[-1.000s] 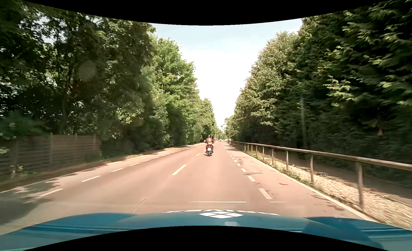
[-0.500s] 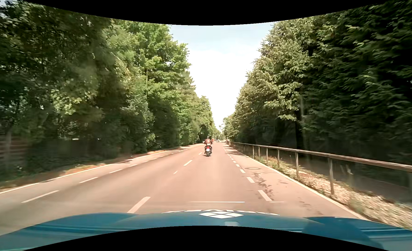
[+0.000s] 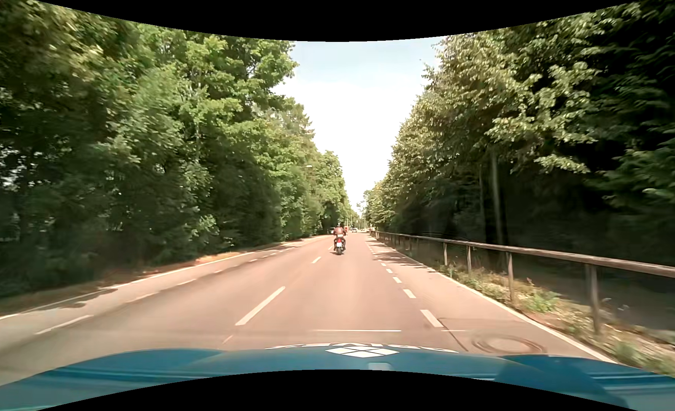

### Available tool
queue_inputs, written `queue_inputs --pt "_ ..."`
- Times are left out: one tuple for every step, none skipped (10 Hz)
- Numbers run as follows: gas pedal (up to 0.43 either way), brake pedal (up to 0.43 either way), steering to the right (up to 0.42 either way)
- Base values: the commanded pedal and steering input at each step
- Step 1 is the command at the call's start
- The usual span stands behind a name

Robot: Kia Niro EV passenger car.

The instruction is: Follow the waypoints while adhering to traffic rules and regulations

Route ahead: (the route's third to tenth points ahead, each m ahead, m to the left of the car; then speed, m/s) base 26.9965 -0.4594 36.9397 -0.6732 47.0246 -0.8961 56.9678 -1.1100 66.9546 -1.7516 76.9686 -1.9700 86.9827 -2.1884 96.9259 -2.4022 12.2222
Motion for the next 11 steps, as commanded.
queue_inputs --pt "0.059 0.0 0.002" --pt "0.059 0.0 0.002" --pt "0.059 0.0 0.001" --pt "0.059 0.0 0.001" --pt "0.067 0.0 0.001" --pt "0.087 0.0 0.002" --pt "0.087 0.0 0.002" --pt "0.087 0.0 0.001" --pt "0.087 0.0 0.001" --pt "0.079 0.0 0.001" --pt "0.079 0.0 0.002"
